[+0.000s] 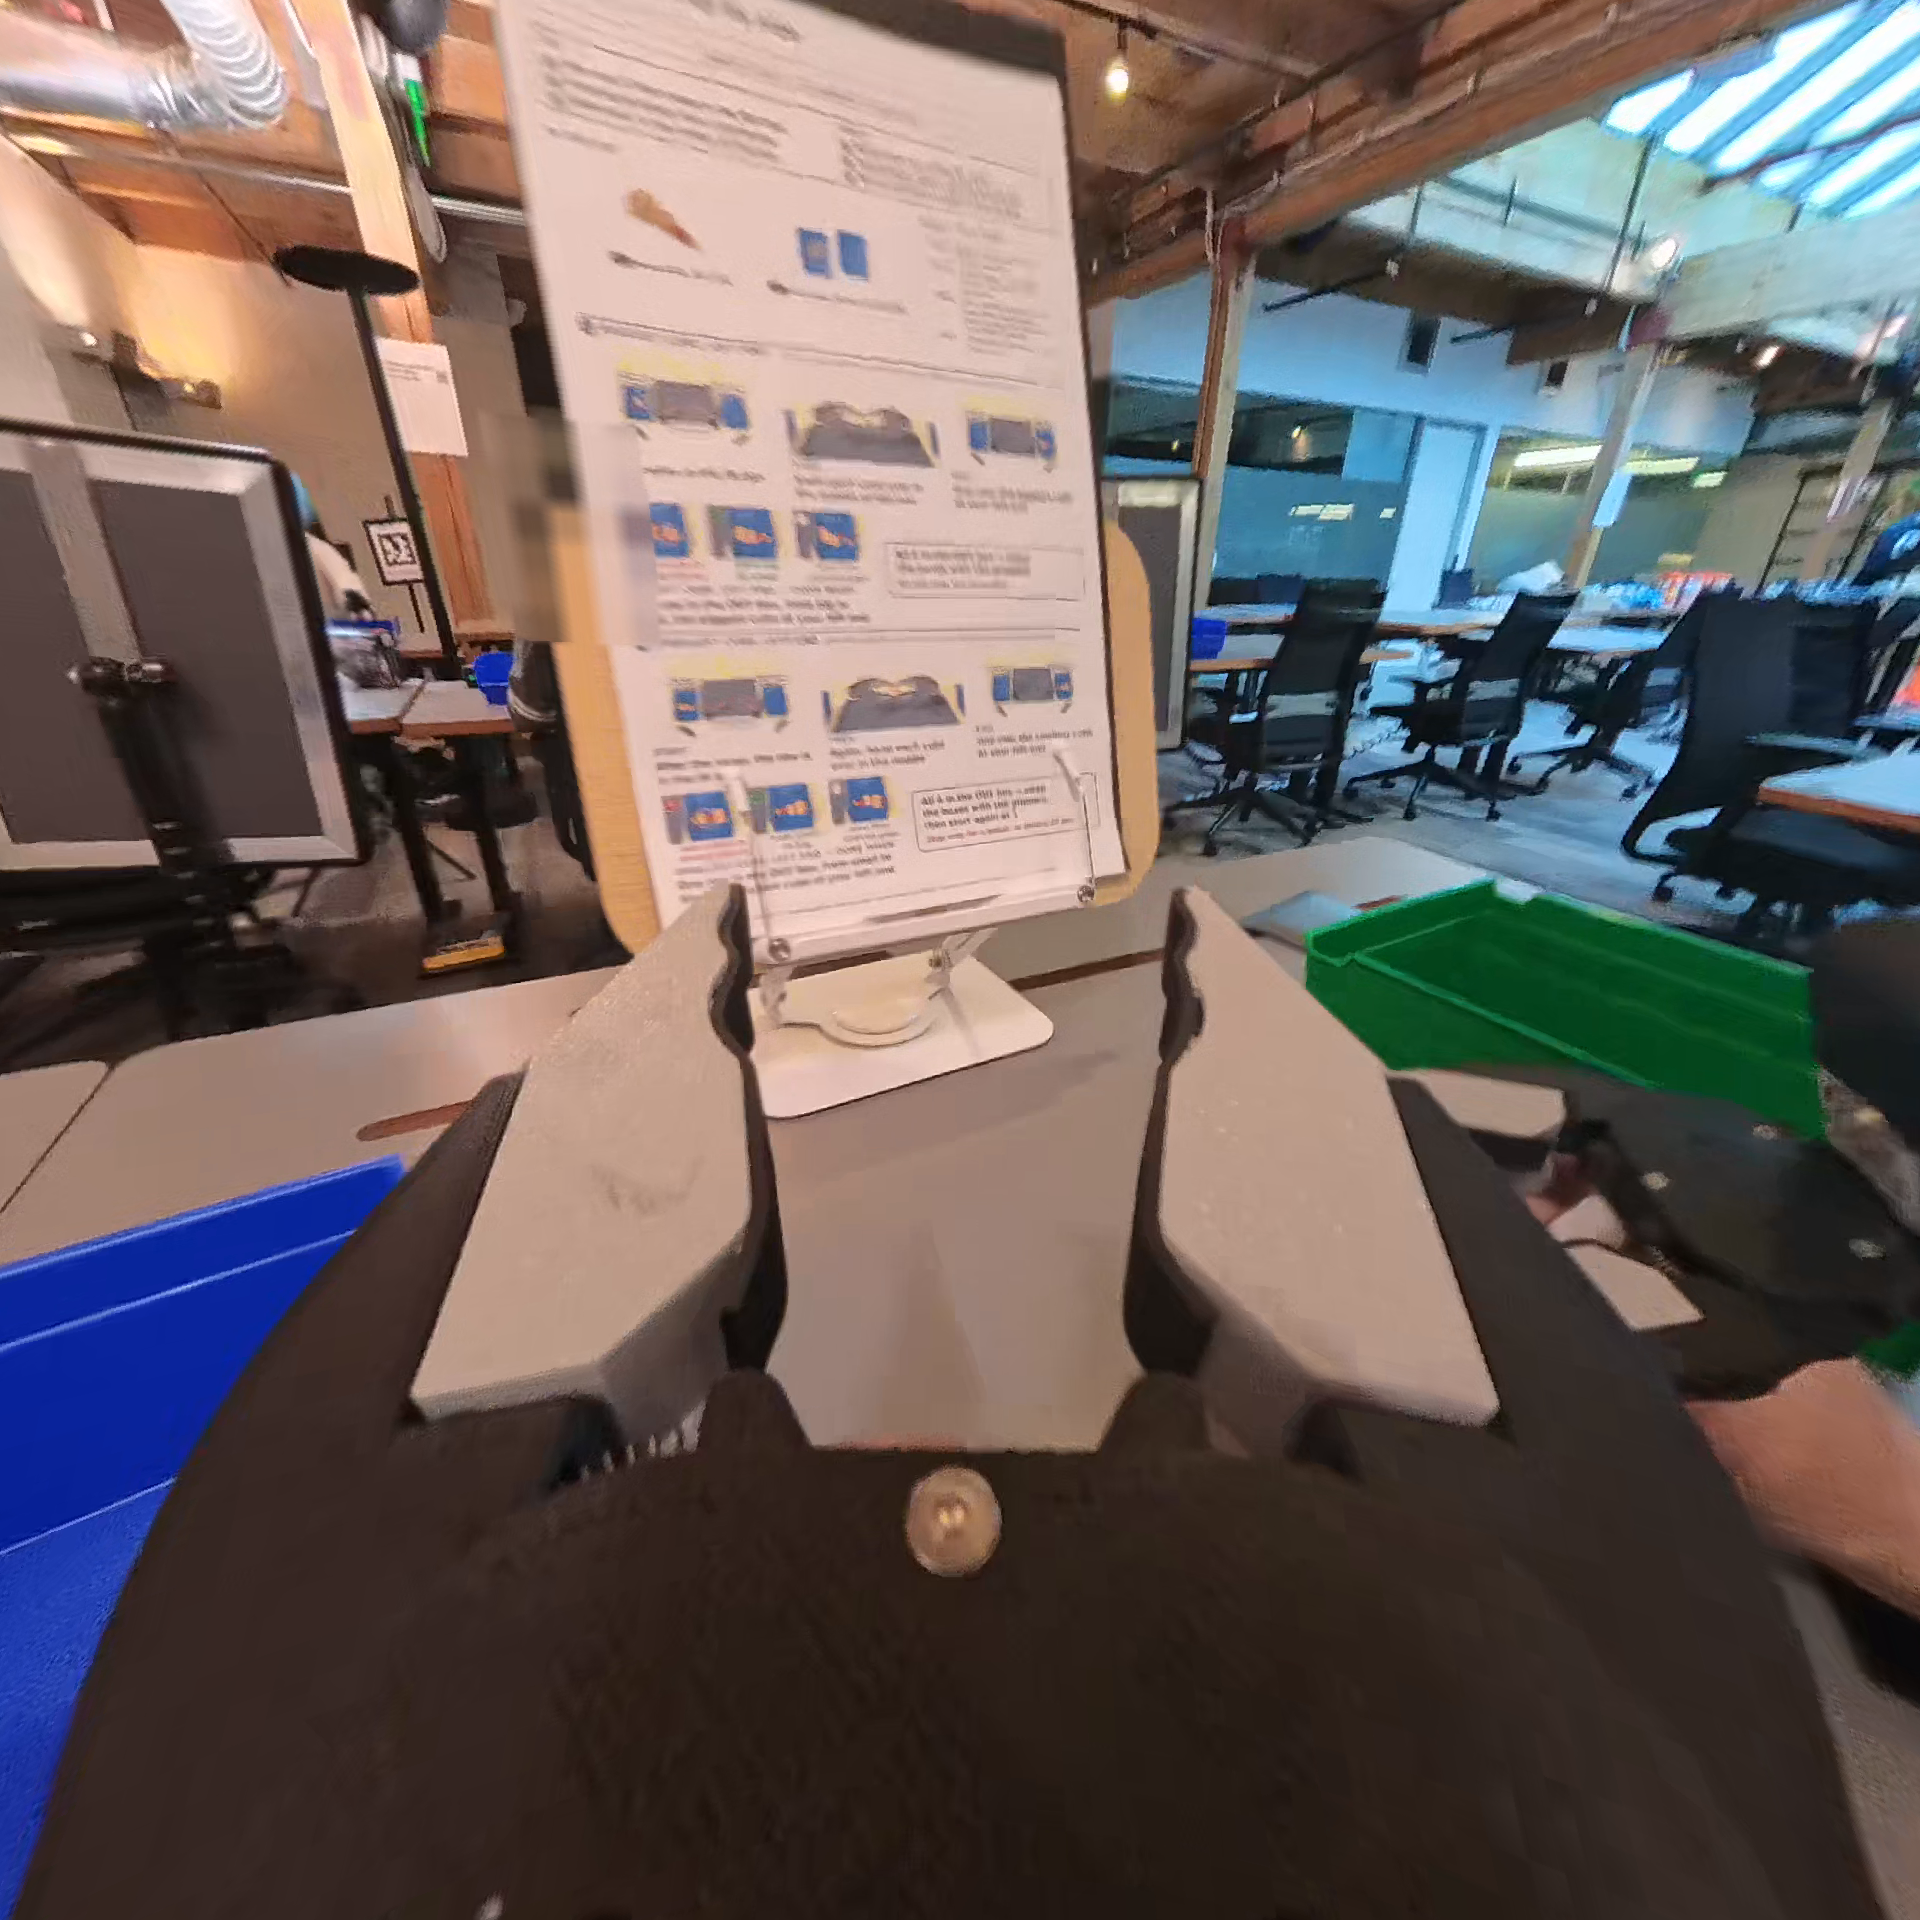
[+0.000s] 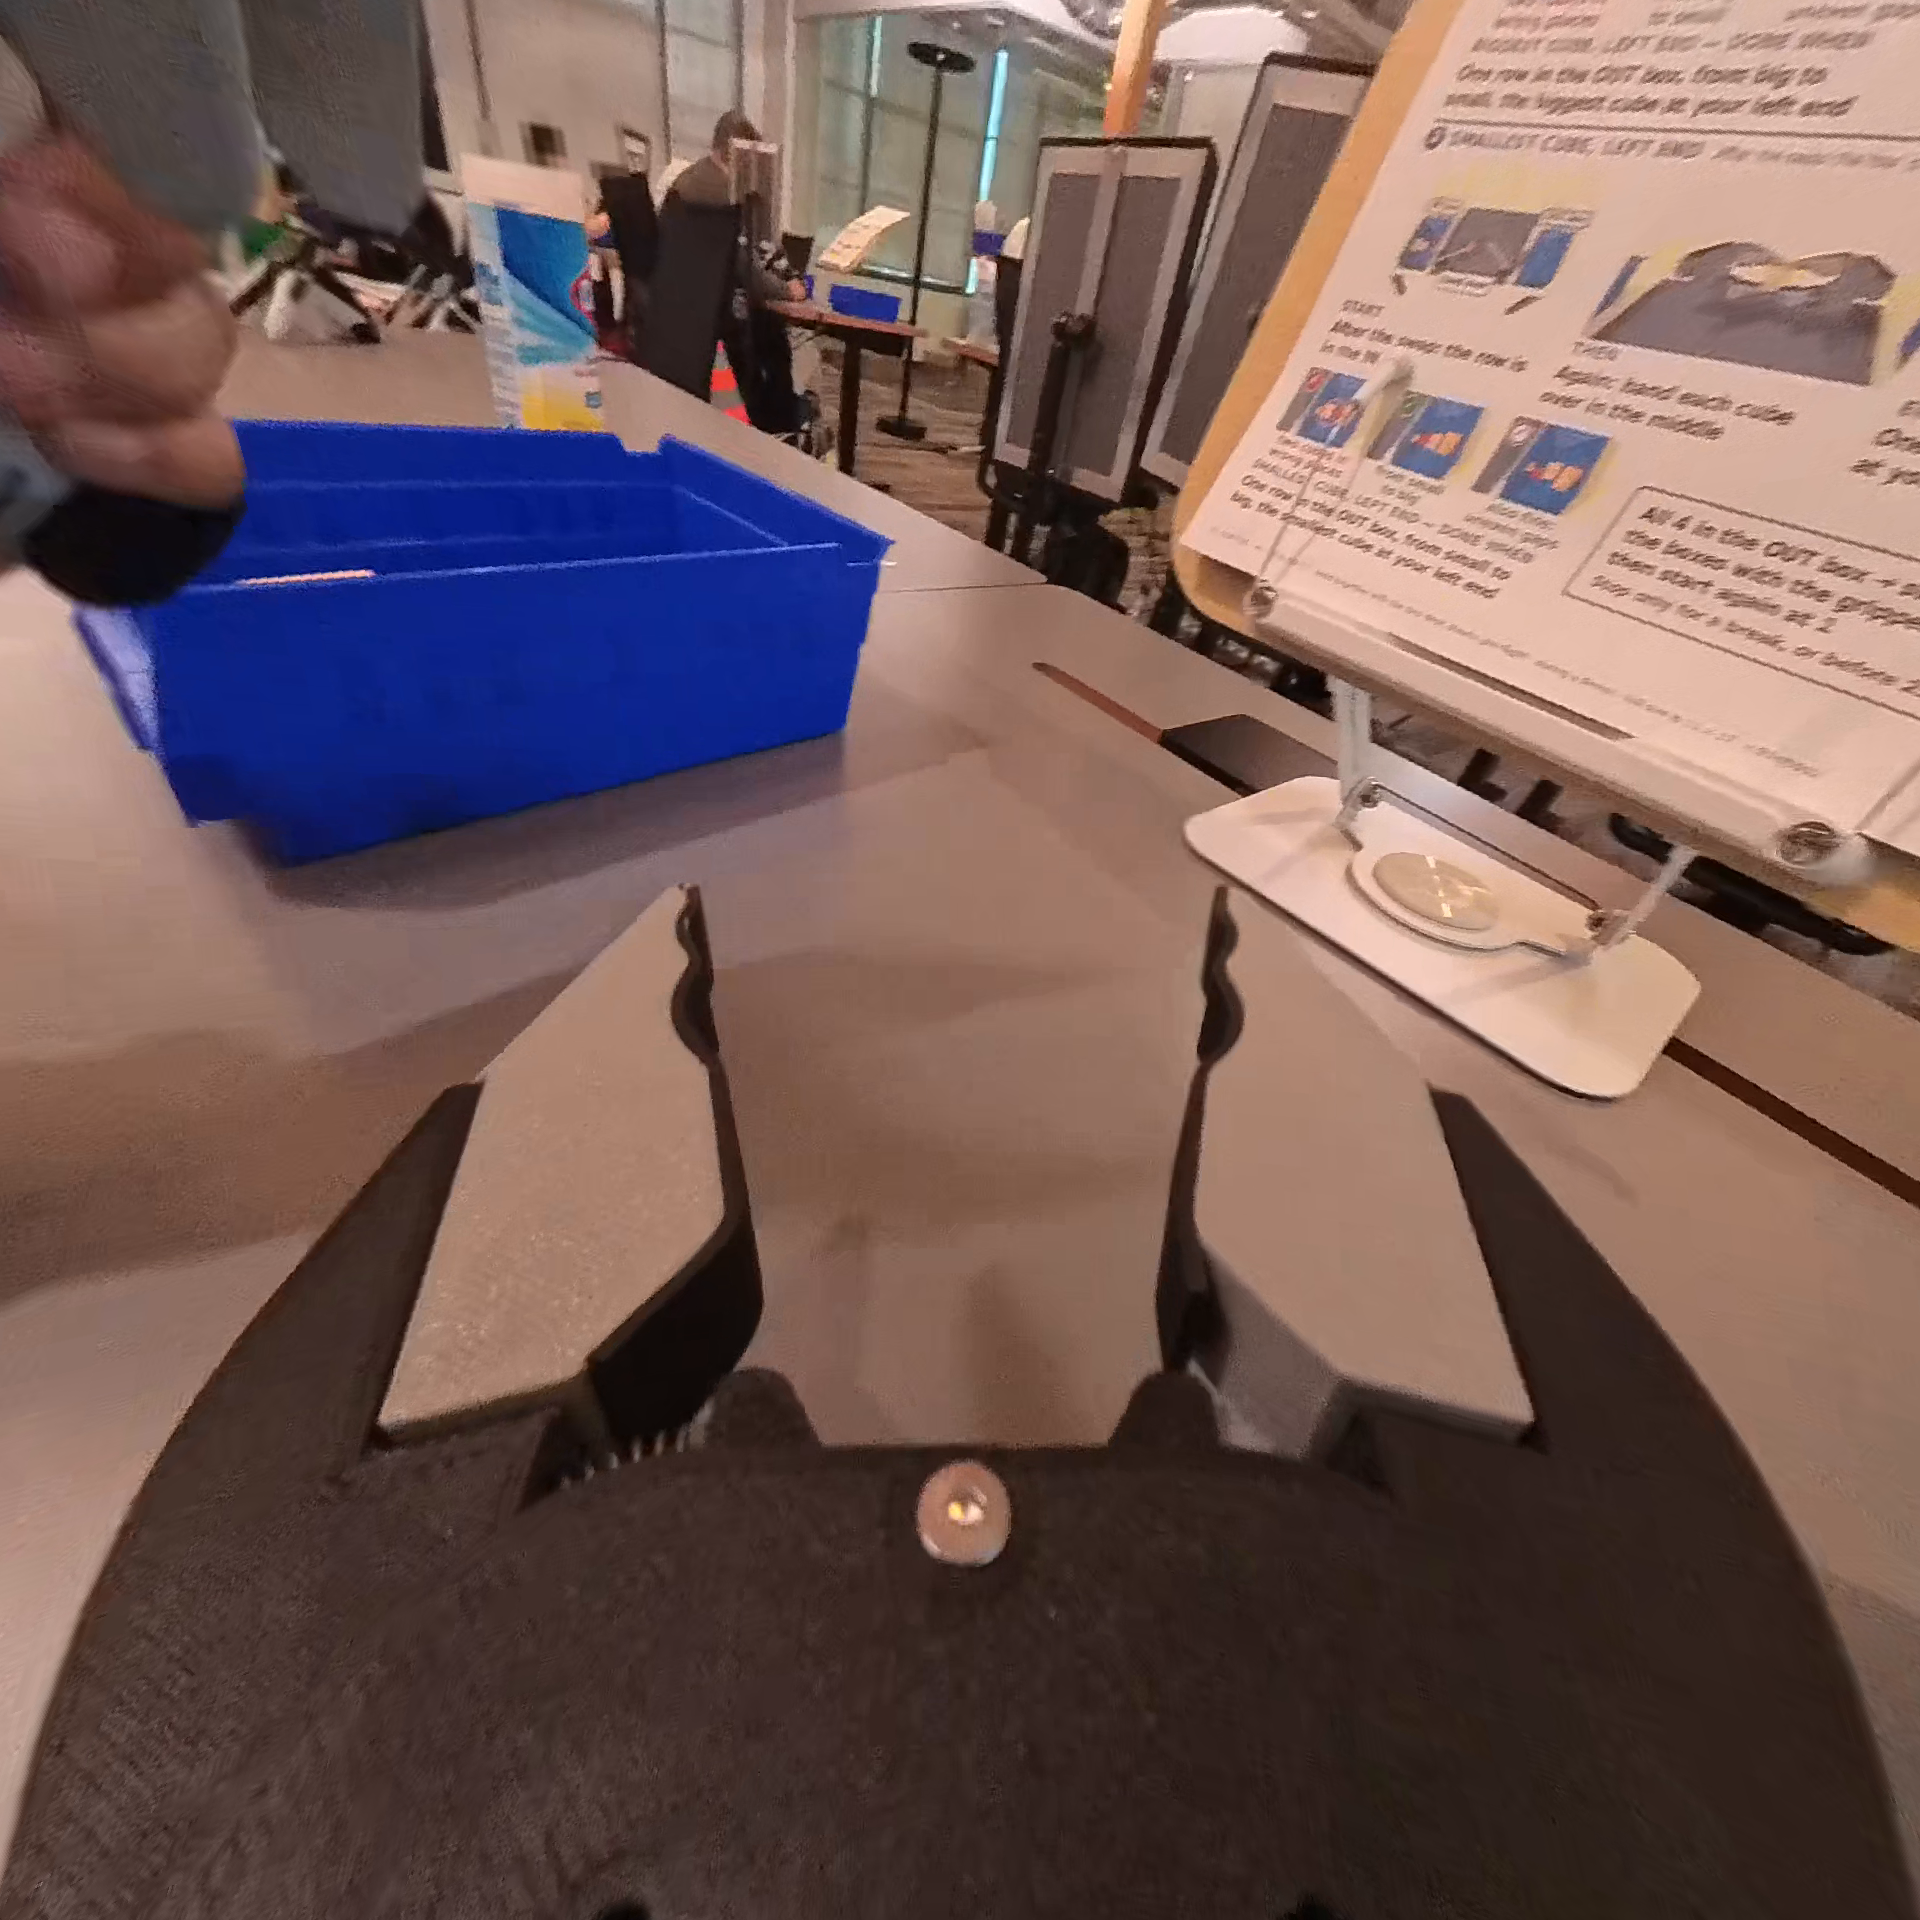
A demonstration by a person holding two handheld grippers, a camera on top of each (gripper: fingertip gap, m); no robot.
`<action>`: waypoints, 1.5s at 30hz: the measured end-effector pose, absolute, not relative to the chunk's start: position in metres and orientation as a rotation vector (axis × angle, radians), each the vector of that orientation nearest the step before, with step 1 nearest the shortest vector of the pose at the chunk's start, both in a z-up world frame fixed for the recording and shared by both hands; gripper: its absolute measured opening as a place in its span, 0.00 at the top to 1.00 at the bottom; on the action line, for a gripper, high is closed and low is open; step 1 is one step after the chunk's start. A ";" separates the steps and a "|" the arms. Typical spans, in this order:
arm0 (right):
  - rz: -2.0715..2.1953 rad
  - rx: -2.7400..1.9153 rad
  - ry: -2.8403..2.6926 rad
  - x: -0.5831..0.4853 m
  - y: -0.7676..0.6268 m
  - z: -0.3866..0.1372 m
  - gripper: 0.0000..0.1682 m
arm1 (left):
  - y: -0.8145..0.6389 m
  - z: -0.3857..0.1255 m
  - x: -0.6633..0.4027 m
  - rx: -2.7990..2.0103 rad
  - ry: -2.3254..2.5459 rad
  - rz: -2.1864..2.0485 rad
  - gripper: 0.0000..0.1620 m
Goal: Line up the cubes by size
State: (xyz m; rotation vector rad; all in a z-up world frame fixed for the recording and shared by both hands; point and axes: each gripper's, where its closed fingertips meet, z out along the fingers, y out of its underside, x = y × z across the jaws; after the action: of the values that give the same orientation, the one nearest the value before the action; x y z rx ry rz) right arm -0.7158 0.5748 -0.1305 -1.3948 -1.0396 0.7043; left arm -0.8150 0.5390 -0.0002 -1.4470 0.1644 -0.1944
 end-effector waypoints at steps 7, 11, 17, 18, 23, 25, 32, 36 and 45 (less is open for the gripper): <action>0.502 -1.408 -0.808 -0.674 0.622 -0.120 0.24 | 0.601 -0.087 -0.774 -1.552 0.214 -0.039 0.42; 0.498 -1.455 -0.753 -0.662 0.637 -0.125 0.23 | 0.604 -0.110 -0.749 -1.565 0.363 -0.035 0.41; 0.442 -1.439 -0.855 -0.660 0.629 -0.136 1.00 | 0.598 -0.117 -0.740 -1.516 0.460 -0.002 1.00; 0.430 -1.430 -0.838 -0.659 0.630 -0.135 0.94 | 0.600 -0.119 -0.742 -1.517 0.453 0.008 1.00; 0.421 -1.476 -0.865 -0.657 0.632 -0.146 1.00 | 0.605 -0.136 -0.740 -1.556 0.509 0.045 1.00; 0.449 -1.479 -0.867 -0.658 0.632 -0.148 1.00 | 0.606 -0.136 -0.742 -1.558 0.497 0.030 1.00; 0.523 -1.539 -0.875 -0.664 0.630 -0.157 0.75 | 0.608 -0.141 -0.753 -1.633 0.415 -0.072 0.79; 0.528 -1.514 -0.886 -0.665 0.626 -0.152 0.75 | 0.601 -0.142 -0.752 -1.663 0.419 -0.074 0.75; 0.618 -1.494 -0.905 -0.671 0.613 -0.140 0.74 | 0.525 -0.081 -0.787 -1.588 0.350 0.020 0.55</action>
State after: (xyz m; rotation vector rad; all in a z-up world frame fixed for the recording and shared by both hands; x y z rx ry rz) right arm -0.6705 0.6132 -0.1402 -1.4940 -0.9050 0.6183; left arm -0.7869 0.5253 -0.0811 -1.5878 0.3505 0.0200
